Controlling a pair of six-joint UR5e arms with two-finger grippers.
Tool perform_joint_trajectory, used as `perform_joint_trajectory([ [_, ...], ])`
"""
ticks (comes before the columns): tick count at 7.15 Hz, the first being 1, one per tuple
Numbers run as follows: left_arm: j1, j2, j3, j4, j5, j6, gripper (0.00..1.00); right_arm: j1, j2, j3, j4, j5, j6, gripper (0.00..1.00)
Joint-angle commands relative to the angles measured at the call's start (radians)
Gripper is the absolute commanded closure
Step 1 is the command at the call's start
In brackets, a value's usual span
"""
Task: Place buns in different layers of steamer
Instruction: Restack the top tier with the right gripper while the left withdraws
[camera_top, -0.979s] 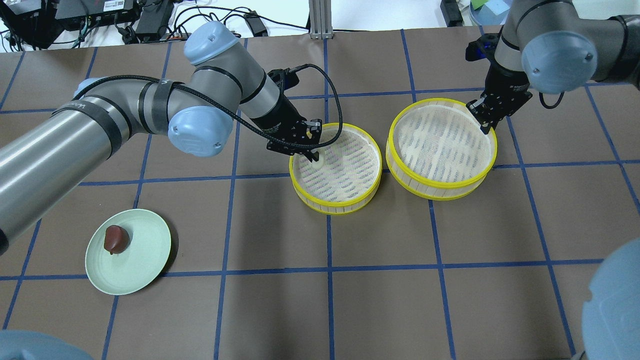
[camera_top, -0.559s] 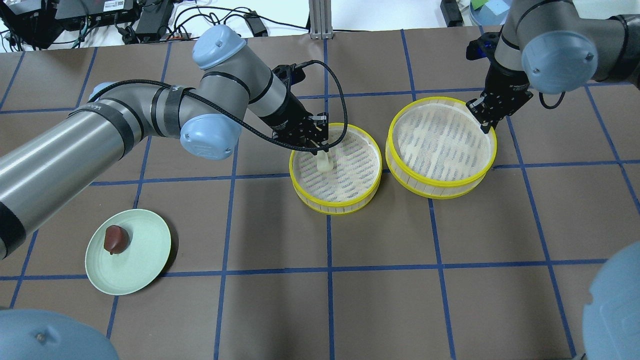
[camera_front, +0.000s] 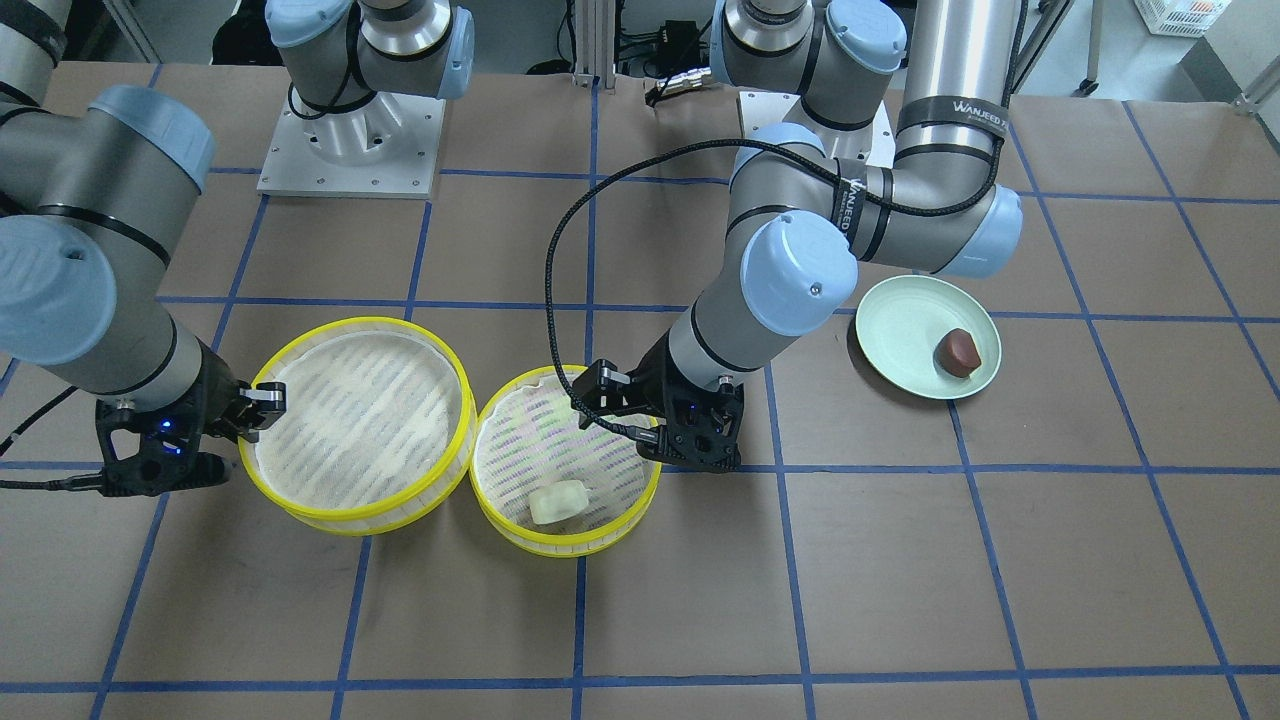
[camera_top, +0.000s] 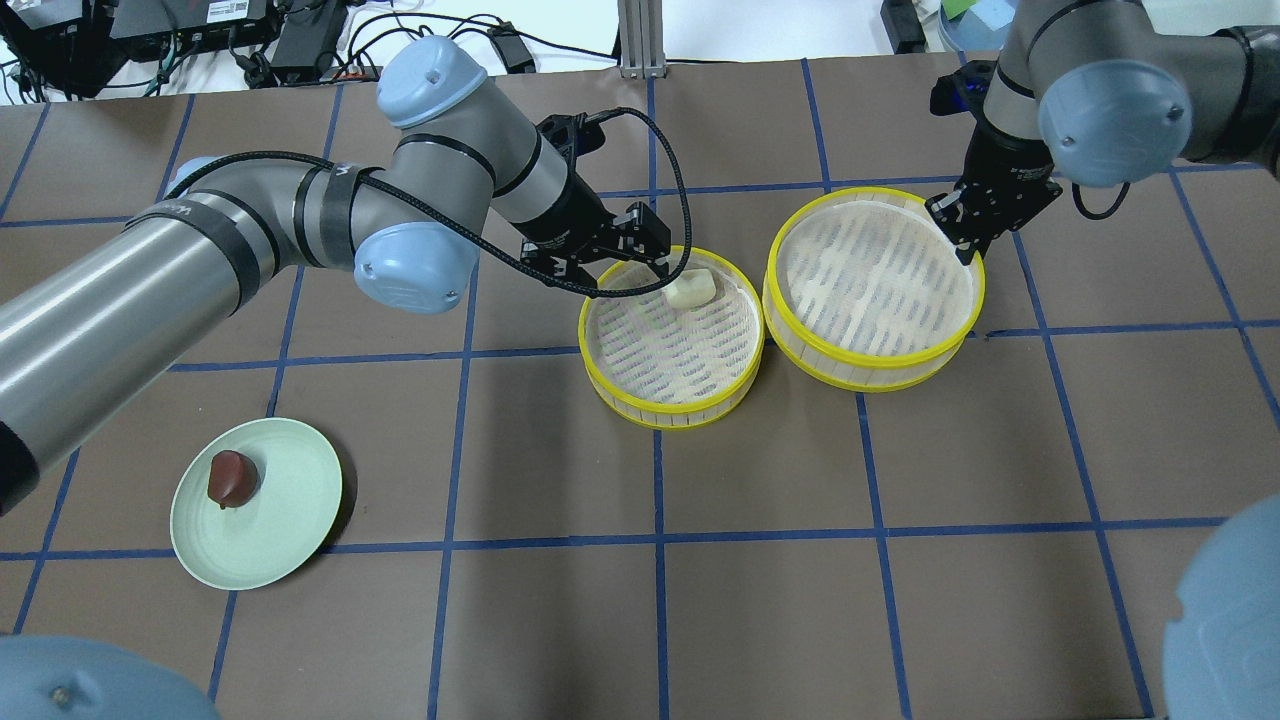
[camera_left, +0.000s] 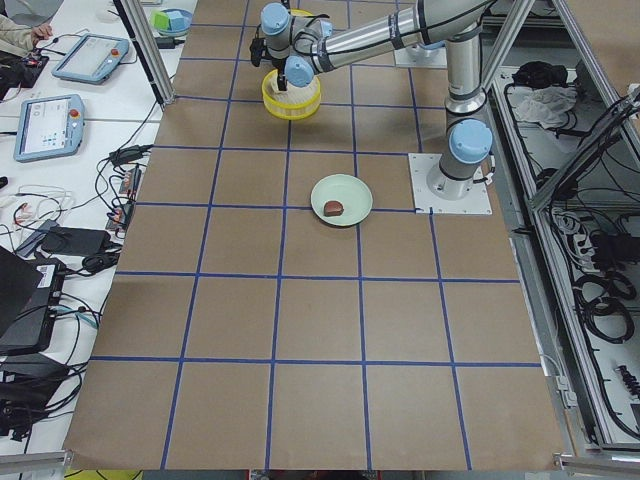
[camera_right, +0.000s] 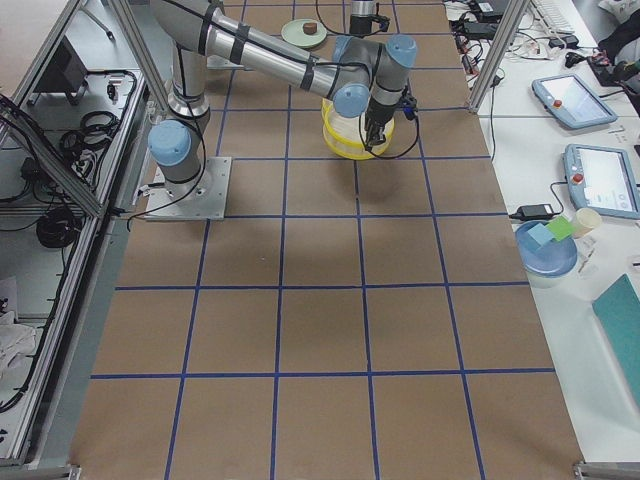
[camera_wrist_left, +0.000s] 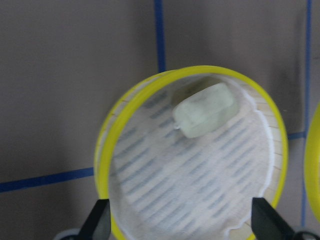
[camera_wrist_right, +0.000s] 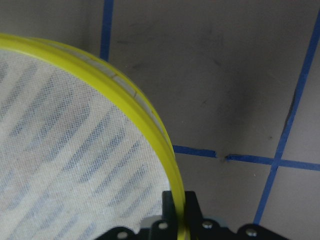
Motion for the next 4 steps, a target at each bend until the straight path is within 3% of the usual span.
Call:
perform_joint_trajectory([
  [1, 0.071, 0.035, 0.001, -0.091, 0.146, 0.009, 0.0, 0.098, -0.004, -0.015, -0.001, 0.003, 0.181, 1.0],
  [3, 0.175, 0.094, -0.006, -0.213, 0.252, 0.048, 0.0, 0.214, 0.001, -0.032, -0.004, 0.009, 0.373, 1.0],
  [4, 0.235, 0.117, -0.012, -0.264, 0.253, 0.057, 0.0, 0.258, 0.004, -0.032, -0.02, 0.014, 0.441, 1.0],
])
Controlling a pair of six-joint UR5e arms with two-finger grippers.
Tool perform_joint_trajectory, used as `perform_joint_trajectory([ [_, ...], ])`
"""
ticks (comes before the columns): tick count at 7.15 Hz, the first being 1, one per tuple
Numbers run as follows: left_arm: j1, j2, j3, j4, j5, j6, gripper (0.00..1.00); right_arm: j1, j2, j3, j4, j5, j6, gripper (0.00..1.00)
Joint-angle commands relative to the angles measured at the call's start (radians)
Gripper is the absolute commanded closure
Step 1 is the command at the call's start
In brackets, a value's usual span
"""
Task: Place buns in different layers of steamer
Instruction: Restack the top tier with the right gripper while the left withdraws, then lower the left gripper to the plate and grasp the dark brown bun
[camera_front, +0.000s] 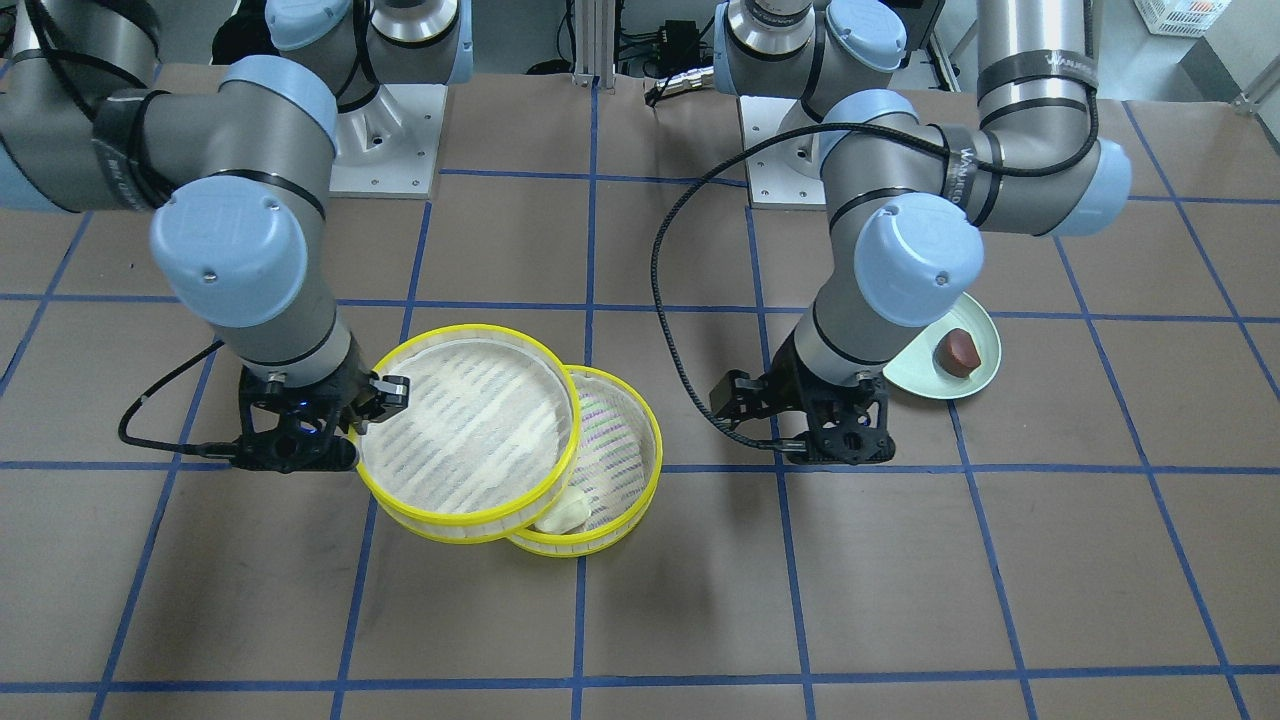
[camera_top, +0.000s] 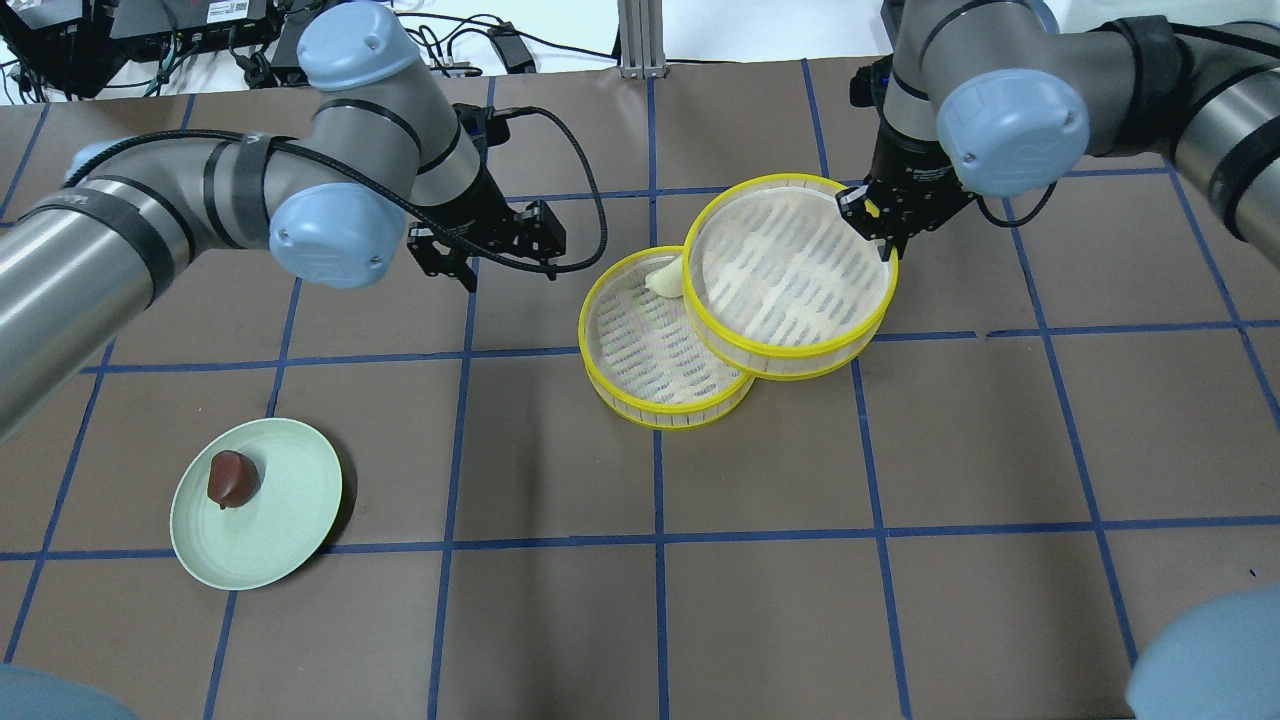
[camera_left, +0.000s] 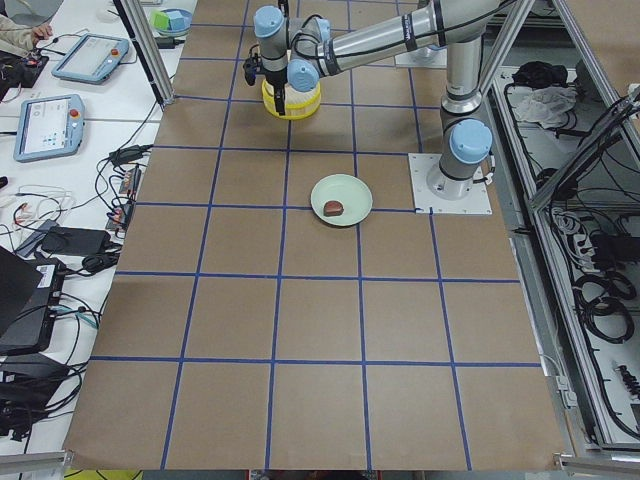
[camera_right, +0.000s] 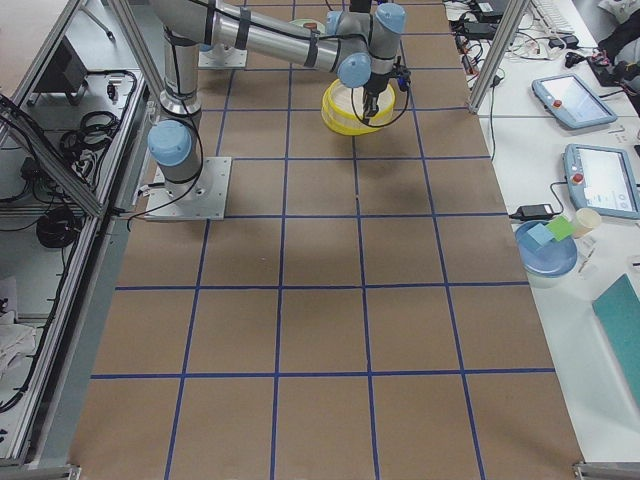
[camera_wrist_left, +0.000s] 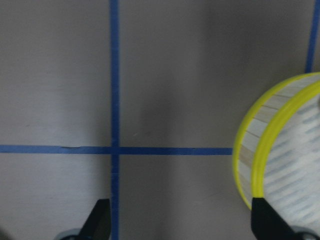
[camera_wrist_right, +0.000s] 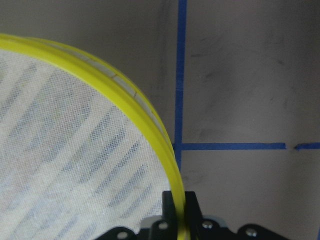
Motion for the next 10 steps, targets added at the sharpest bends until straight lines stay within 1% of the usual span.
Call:
perform_joint_trajectory([
  [1, 0.12, 0.047, -0.009, -0.143, 0.035, 0.076, 0.0, 0.091, 0.014, -0.002, -0.022, 0.02, 0.135, 1.0],
  [2, 0.189, 0.053, -0.01, -0.207, 0.037, 0.128, 0.0, 0.103, 0.034, -0.002, -0.022, 0.02, 0.143, 1.0],
  [3, 0.267, 0.054, -0.041, -0.228, 0.037, 0.214, 0.0, 0.105, 0.049, -0.002, -0.037, 0.022, 0.143, 0.99],
  [4, 0.347, 0.056, -0.085, -0.228, 0.035, 0.304, 0.0, 0.105, 0.065, -0.002, -0.049, 0.041, 0.146, 0.99],
  [5, 0.419, 0.053, -0.114, -0.228, 0.037, 0.33, 0.0, 0.113, 0.068, 0.005, -0.049, 0.042, 0.146, 1.0],
  [6, 0.441, 0.042, -0.156, -0.233, 0.046, 0.343, 0.0, 0.116, 0.069, 0.006, -0.051, 0.042, 0.148, 1.0],
  [7, 0.452, 0.03, -0.188, -0.223, 0.12, 0.342, 0.0, 0.116, 0.076, 0.009, -0.051, 0.042, 0.145, 1.0],
  [8, 0.457, 0.019, -0.188, -0.222, 0.185, 0.342, 0.0, 0.116, 0.08, 0.009, -0.051, 0.042, 0.142, 1.0],
  [10, 0.516, -0.019, -0.194, -0.22, 0.187, 0.345, 0.0, 0.116, 0.085, 0.011, -0.051, 0.04, 0.137, 1.0],
])
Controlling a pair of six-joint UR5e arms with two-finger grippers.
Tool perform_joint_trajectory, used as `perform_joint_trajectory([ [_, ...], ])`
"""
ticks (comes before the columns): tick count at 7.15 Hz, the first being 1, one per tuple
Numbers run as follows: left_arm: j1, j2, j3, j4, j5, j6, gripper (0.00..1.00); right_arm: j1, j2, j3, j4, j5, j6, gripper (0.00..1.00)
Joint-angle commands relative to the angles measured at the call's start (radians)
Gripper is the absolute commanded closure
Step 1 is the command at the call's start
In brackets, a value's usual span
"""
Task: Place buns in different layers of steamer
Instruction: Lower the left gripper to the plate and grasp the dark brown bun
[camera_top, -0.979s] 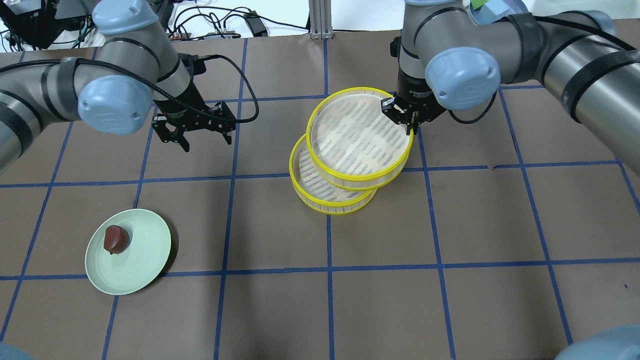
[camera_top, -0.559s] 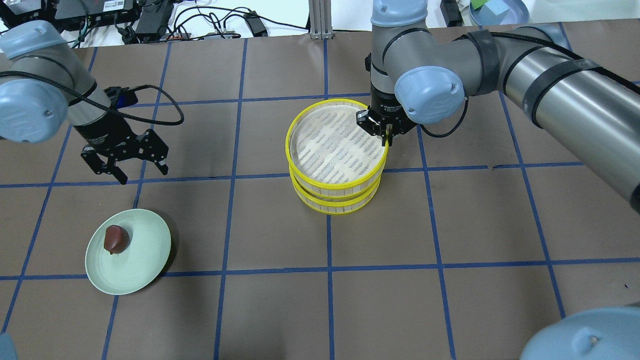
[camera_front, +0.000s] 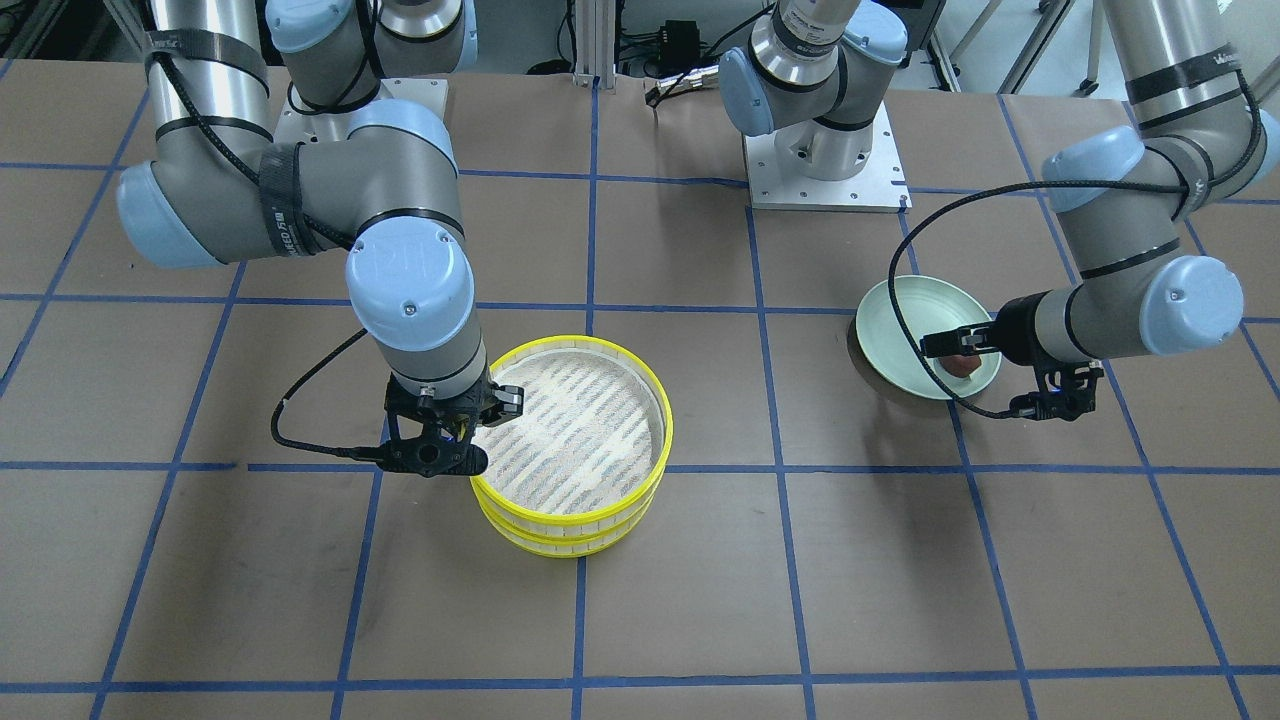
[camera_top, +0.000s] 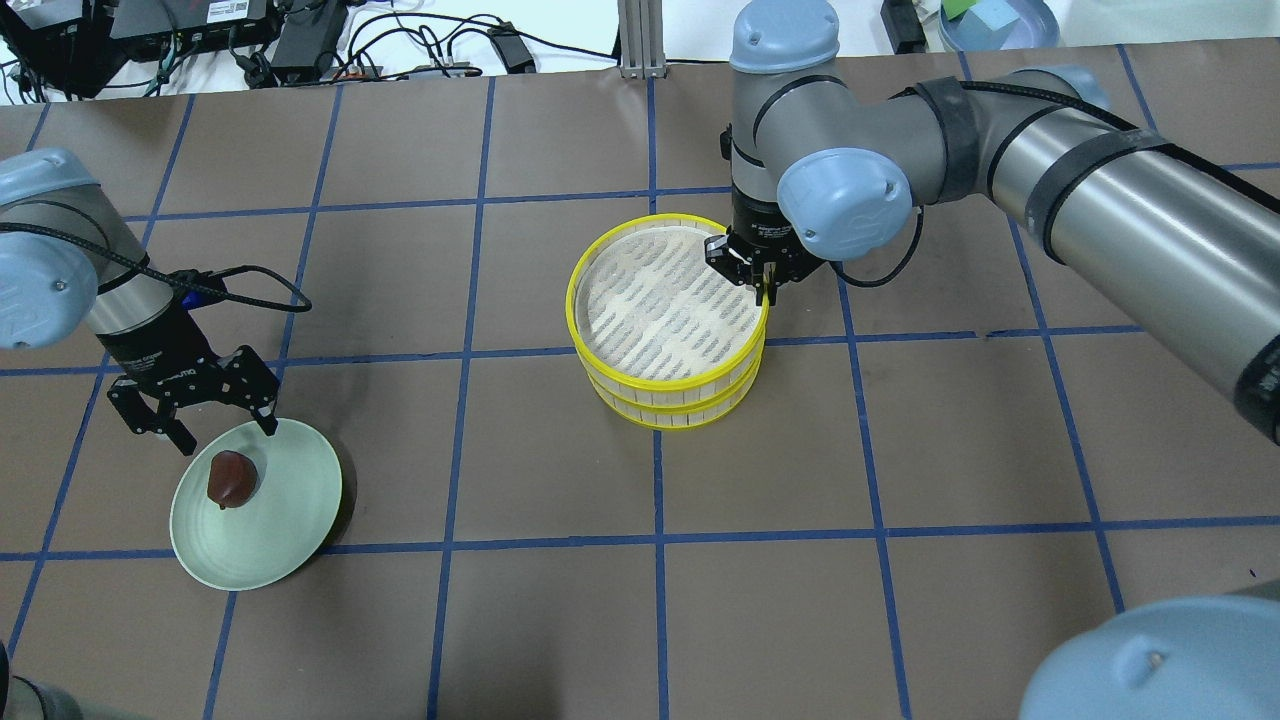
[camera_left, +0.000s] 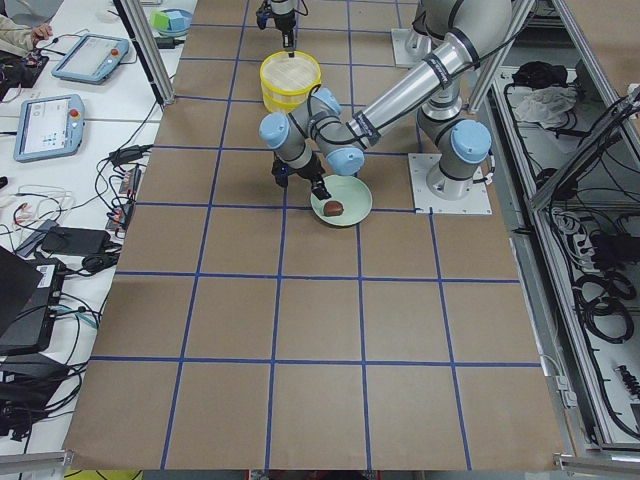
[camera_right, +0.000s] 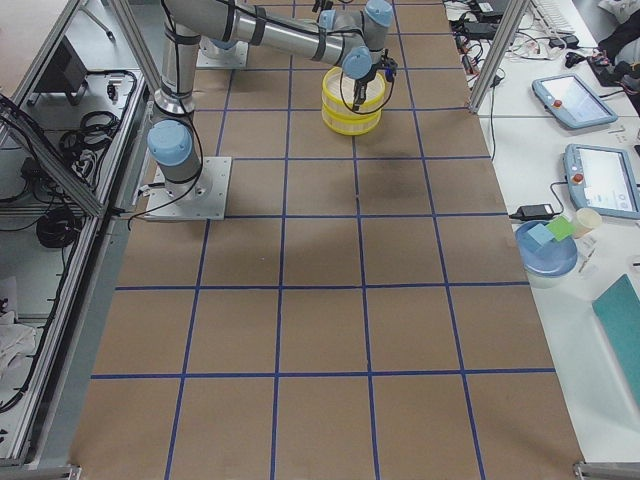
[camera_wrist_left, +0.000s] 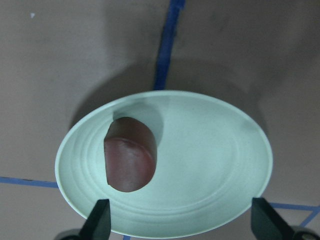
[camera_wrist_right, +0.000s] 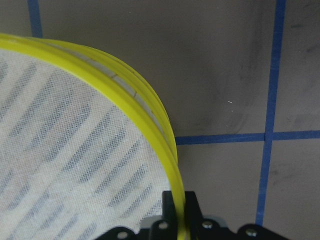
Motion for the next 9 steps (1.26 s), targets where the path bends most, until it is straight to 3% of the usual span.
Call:
perform_joint_trajectory([
  [1, 0.032, -0.049, -0.002, 0.041, 0.012, 0.002, 0.0, 0.0, 0.013, 0.001, -0.003, -0.002, -0.002, 1.0],
  [5, 0.035, -0.11, -0.013, 0.054, 0.021, 0.002, 0.04, 0.0, 0.011, -0.002, -0.038, -0.011, -0.005, 1.0],
  [6, 0.035, -0.113, -0.015, 0.049, 0.041, 0.0, 0.38, -0.001, 0.01, -0.004, -0.043, -0.014, -0.005, 1.0],
  [7, 0.035, -0.113, -0.015, 0.031, 0.043, 0.002, 0.87, -0.001, 0.01, -0.002, -0.045, -0.014, -0.007, 1.0],
  [8, 0.035, -0.113, -0.015, 0.009, 0.043, 0.005, 1.0, -0.001, 0.011, 0.001, -0.043, -0.014, -0.005, 1.0],
  [9, 0.035, -0.112, -0.007, -0.007, 0.042, 0.008, 1.0, 0.0, 0.014, 0.001, -0.04, -0.014, -0.007, 1.0],
])
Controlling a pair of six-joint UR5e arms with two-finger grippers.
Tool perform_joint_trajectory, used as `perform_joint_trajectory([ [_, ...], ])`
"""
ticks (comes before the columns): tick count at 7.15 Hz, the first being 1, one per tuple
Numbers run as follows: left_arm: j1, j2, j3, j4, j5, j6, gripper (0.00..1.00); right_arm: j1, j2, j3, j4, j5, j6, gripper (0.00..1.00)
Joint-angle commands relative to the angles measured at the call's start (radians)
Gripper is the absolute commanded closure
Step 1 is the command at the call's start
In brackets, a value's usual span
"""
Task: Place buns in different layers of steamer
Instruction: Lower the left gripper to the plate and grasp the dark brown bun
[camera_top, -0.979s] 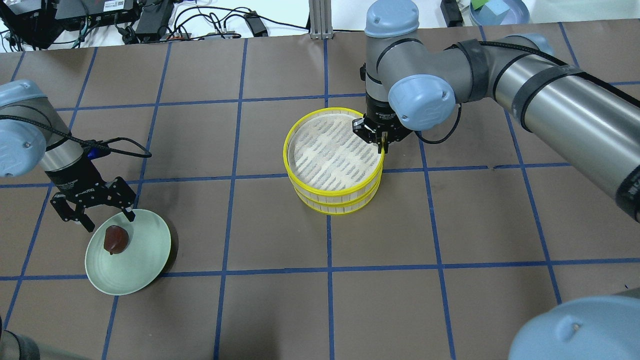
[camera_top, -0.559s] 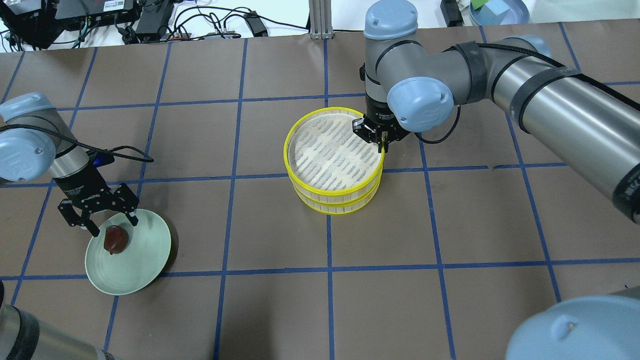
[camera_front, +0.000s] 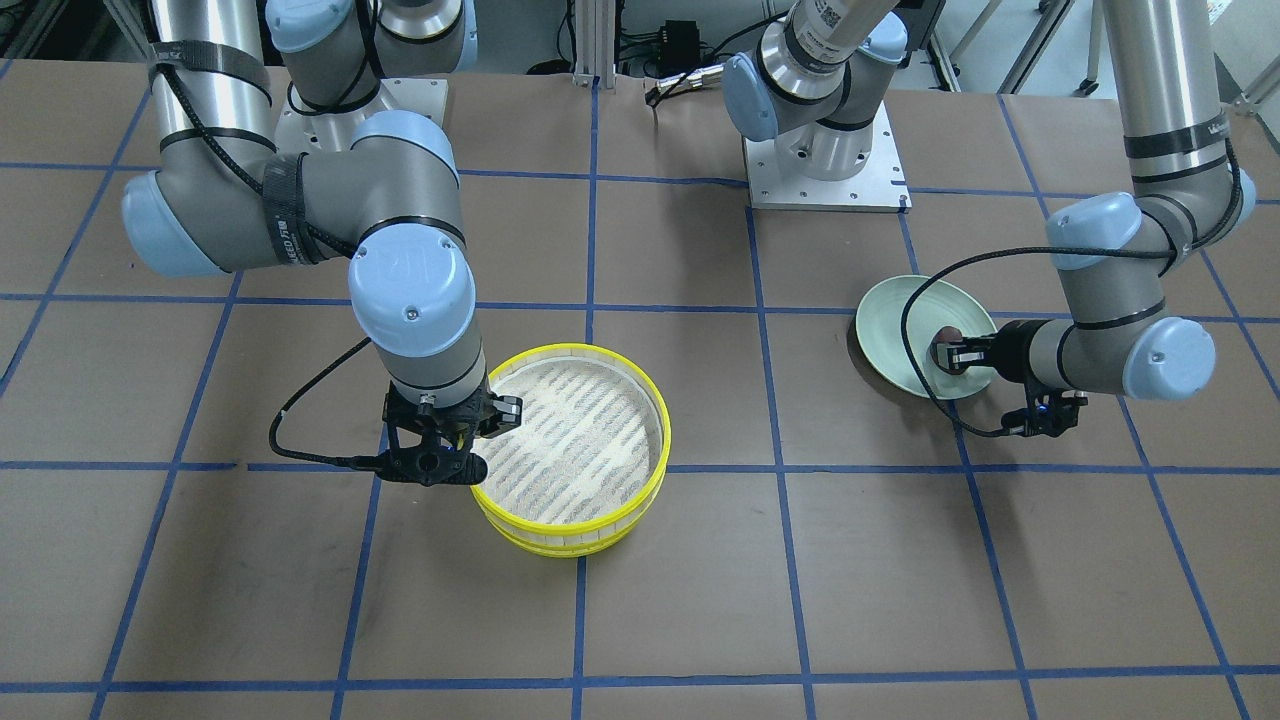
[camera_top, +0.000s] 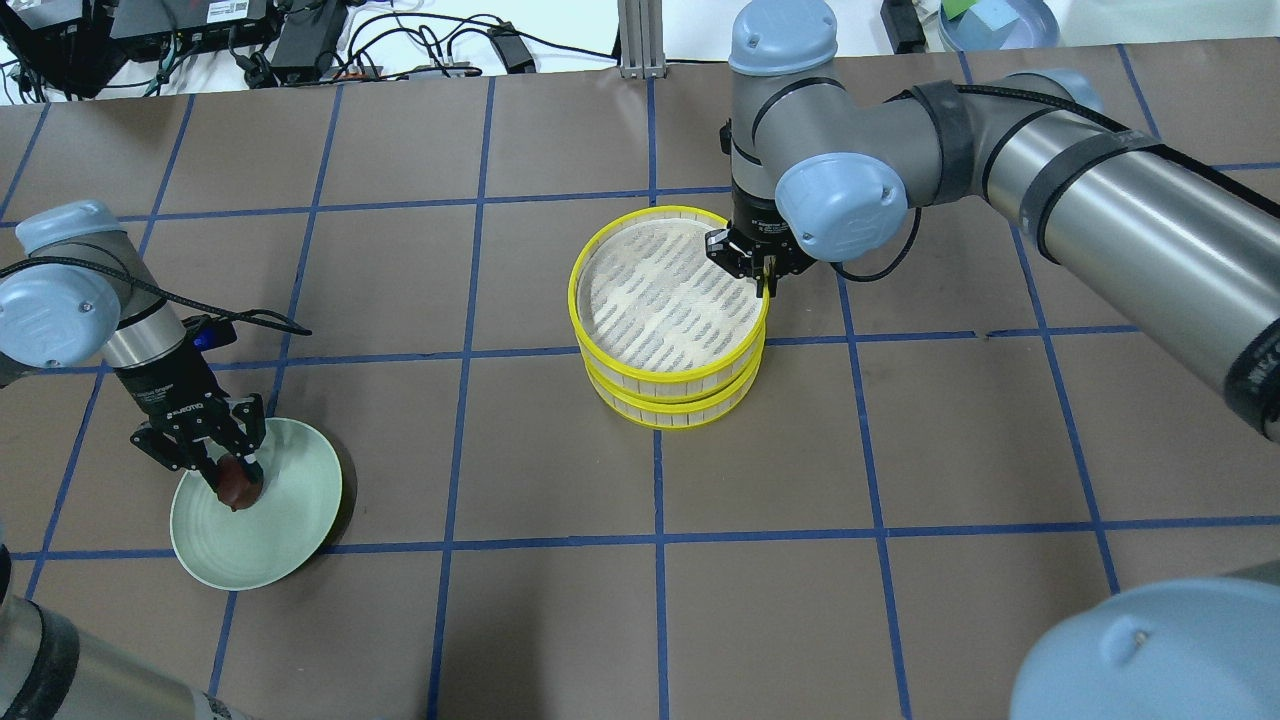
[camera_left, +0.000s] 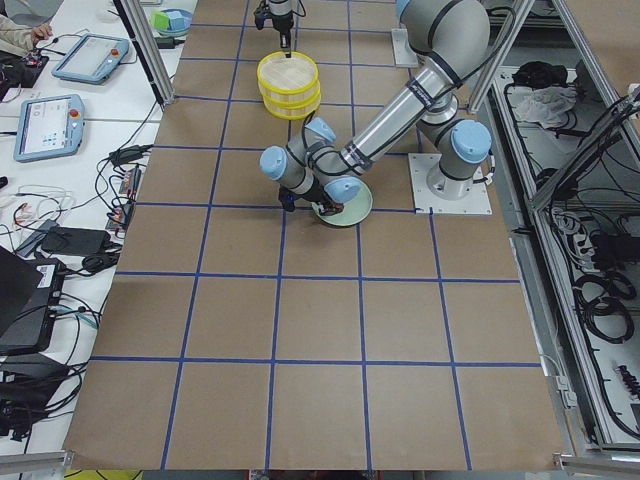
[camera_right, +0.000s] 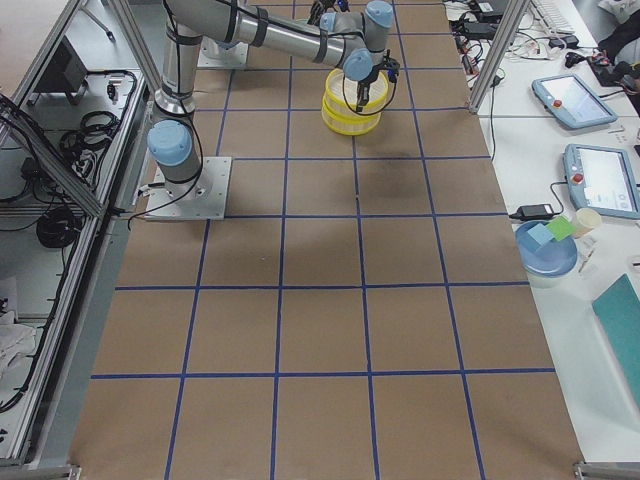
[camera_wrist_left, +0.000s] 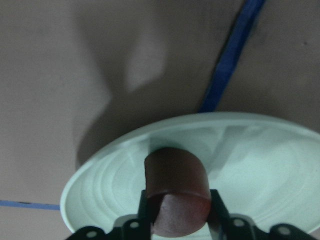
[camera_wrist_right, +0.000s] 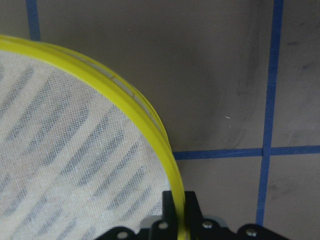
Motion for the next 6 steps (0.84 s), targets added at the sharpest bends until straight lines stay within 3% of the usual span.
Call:
perform_joint_trajectory([
  [1, 0.0, 0.016, 0.013, -0.047, -0.008, 0.005, 1.0, 0.0, 0.0, 0.001, 0.007, 0.0, -0.004, 0.98],
  [3, -0.021, 0.037, 0.088, -0.134, -0.012, -0.009, 1.0, 0.0, -0.002, 0.001, 0.01, -0.003, -0.004, 0.99],
  [6, -0.162, 0.106, 0.141, -0.171, -0.072, -0.099, 1.0, 0.0, -0.003, 0.003, 0.015, 0.0, -0.001, 0.99],
])
